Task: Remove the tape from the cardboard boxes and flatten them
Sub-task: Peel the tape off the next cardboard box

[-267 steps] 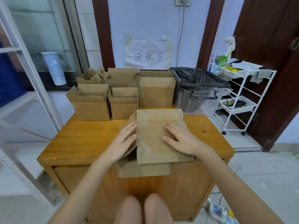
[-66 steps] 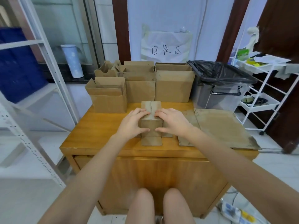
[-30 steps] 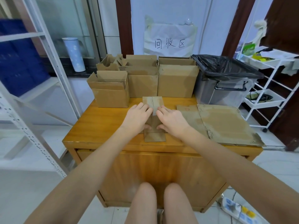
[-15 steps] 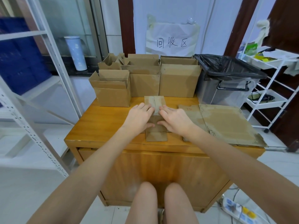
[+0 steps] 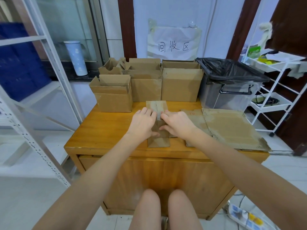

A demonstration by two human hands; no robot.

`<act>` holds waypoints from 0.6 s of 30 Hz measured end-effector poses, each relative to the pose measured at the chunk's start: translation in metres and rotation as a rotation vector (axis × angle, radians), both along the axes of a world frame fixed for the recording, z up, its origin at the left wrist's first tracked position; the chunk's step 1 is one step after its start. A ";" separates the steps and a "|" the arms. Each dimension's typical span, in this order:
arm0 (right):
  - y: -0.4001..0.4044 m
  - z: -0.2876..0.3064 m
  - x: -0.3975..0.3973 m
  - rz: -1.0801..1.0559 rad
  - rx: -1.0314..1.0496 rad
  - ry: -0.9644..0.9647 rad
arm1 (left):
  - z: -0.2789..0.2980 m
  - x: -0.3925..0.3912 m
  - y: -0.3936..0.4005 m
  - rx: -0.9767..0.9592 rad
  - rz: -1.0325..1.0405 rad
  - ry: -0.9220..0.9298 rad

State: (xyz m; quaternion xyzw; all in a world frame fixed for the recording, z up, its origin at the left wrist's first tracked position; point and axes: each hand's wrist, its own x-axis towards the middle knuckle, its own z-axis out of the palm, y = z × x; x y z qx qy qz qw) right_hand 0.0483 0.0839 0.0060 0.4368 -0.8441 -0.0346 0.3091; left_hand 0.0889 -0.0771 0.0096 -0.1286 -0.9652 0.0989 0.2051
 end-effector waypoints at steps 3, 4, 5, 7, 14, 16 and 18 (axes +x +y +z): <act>0.001 0.000 -0.003 0.000 -0.024 -0.006 | 0.001 -0.001 0.002 0.011 0.004 0.010; 0.002 0.000 -0.005 0.005 -0.026 -0.029 | 0.002 -0.001 0.001 0.008 0.001 0.011; 0.002 -0.001 -0.007 0.004 -0.027 -0.055 | 0.003 -0.002 0.001 0.003 -0.004 0.009; 0.005 -0.001 -0.010 -0.004 -0.029 -0.105 | 0.004 -0.001 0.000 -0.005 -0.014 0.005; 0.005 0.006 -0.003 -0.203 0.148 -0.151 | 0.012 -0.001 -0.001 -0.060 -0.037 -0.006; 0.003 0.003 -0.001 -0.214 0.121 -0.170 | 0.014 -0.003 -0.003 -0.069 -0.044 -0.014; 0.003 0.002 -0.002 -0.204 0.071 -0.193 | 0.014 -0.004 -0.004 -0.068 -0.050 -0.015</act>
